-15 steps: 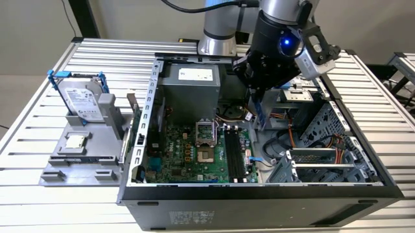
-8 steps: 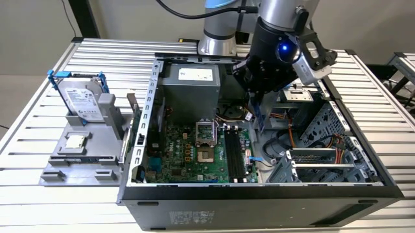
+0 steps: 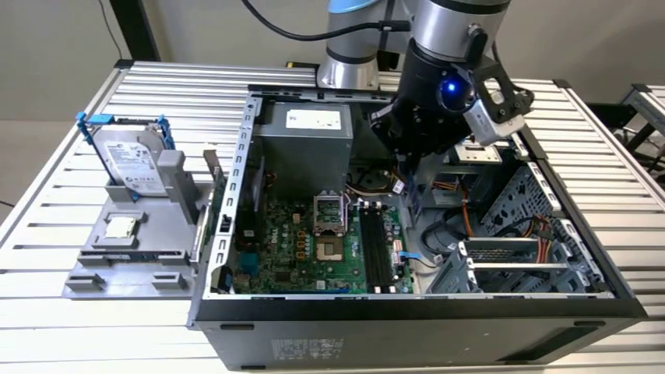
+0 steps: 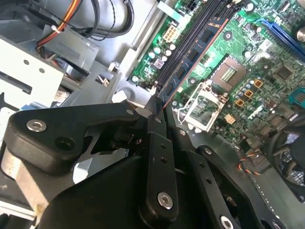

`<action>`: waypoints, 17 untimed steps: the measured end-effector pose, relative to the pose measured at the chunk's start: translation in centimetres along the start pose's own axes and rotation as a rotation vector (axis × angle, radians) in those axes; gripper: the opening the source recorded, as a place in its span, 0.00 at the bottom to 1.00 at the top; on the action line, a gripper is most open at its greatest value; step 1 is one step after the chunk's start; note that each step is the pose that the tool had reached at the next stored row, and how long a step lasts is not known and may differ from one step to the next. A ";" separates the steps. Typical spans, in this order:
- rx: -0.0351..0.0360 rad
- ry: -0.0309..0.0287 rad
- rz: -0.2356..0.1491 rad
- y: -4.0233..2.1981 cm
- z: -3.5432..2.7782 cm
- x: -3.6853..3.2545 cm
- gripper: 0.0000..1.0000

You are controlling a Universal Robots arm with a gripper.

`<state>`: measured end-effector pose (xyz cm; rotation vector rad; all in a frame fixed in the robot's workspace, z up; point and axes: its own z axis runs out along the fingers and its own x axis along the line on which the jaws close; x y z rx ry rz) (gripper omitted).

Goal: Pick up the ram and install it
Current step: 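Insert the ram into the slot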

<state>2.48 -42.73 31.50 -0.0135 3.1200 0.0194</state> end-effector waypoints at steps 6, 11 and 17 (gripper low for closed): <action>0.0002 -0.0001 0.006 -0.01 1.10 0.03 0.00; 0.0006 -0.0002 0.024 -0.12 1.89 0.07 0.00; 0.0011 -0.0009 0.051 -0.44 2.87 0.10 0.00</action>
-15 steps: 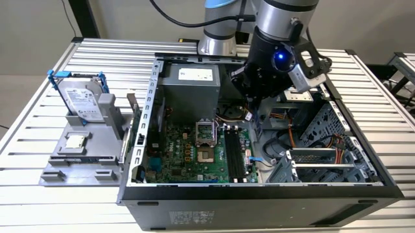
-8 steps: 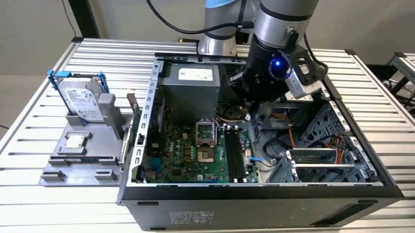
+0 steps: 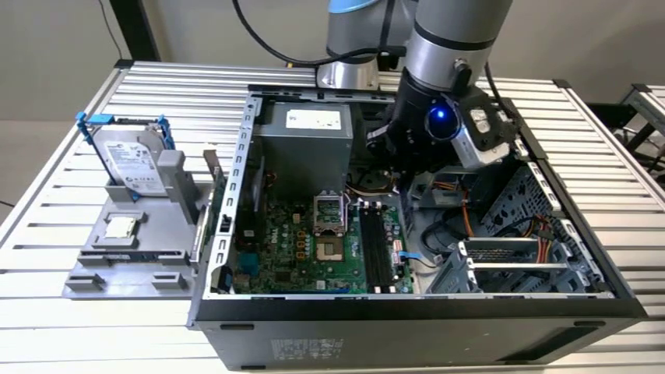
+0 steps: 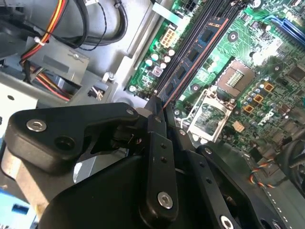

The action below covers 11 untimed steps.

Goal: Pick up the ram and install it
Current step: 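Insert the ram into the slot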

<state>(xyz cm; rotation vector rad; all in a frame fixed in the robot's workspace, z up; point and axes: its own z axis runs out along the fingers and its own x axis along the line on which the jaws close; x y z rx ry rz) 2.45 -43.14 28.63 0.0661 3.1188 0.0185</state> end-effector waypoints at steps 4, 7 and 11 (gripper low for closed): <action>-0.0001 -0.0003 0.000 -0.05 0.72 0.01 0.00; -0.0014 -0.0002 0.000 -0.39 1.26 0.00 0.00; -0.0025 -0.0007 0.000 -0.70 1.99 0.03 0.00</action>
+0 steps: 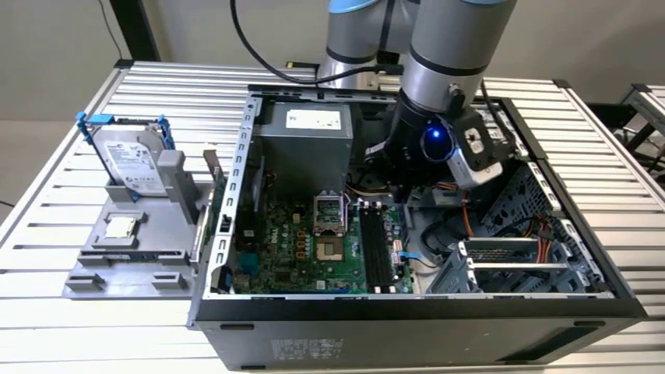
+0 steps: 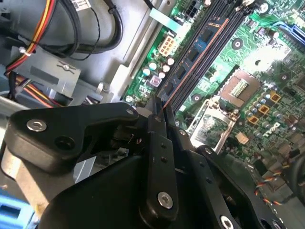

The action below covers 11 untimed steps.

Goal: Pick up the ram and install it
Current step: 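Insert the ram into the slot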

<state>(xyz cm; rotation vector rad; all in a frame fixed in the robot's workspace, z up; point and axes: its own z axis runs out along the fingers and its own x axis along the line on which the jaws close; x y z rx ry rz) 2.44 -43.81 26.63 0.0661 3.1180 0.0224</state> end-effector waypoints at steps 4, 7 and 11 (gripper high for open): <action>-0.0001 -0.0012 -0.001 -0.06 0.67 0.01 0.00; -0.0001 -0.0013 -0.002 -0.22 0.93 0.01 0.00; -0.0001 -0.0012 -0.002 -0.25 0.94 0.01 0.00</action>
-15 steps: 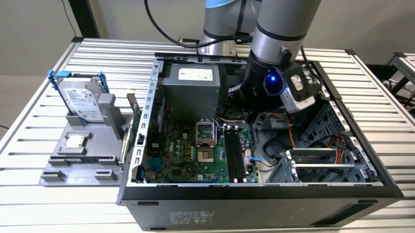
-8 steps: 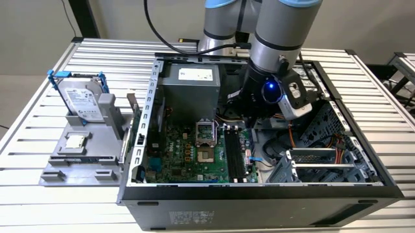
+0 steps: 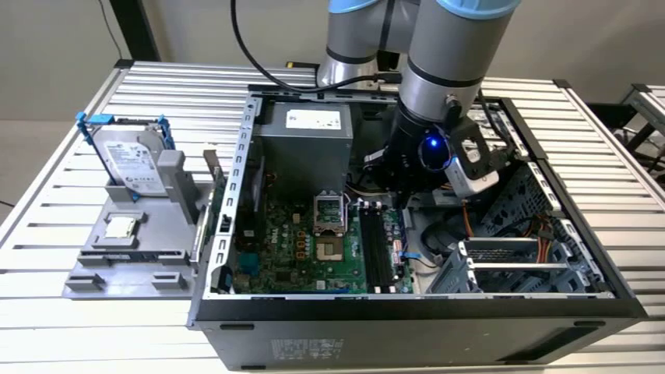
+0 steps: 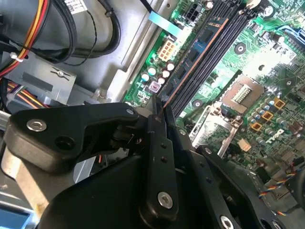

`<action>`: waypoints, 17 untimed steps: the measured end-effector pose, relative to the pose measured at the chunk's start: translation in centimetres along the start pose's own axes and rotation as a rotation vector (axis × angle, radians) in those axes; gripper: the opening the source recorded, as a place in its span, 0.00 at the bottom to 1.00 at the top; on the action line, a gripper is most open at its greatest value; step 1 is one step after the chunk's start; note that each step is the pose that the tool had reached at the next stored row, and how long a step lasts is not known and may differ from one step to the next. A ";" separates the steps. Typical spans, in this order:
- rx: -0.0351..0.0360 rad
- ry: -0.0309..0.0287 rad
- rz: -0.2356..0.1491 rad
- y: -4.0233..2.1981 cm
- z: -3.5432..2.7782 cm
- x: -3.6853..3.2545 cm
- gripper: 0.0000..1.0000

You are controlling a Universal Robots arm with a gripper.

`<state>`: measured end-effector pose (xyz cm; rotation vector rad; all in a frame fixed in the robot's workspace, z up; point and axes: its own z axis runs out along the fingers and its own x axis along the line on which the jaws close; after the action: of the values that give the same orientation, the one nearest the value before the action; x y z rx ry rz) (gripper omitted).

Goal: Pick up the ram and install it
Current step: 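Insert the ram into the slot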

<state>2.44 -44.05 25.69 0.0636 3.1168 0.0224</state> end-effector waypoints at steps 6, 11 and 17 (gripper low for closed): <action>0.0000 0.0000 0.000 -0.38 0.19 0.00 0.00; 0.0000 0.0000 0.000 -0.74 0.36 0.10 0.00; -0.0001 0.0000 0.000 -1.23 0.55 0.28 0.00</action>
<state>2.12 -45.26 25.11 0.0637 3.1168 0.0226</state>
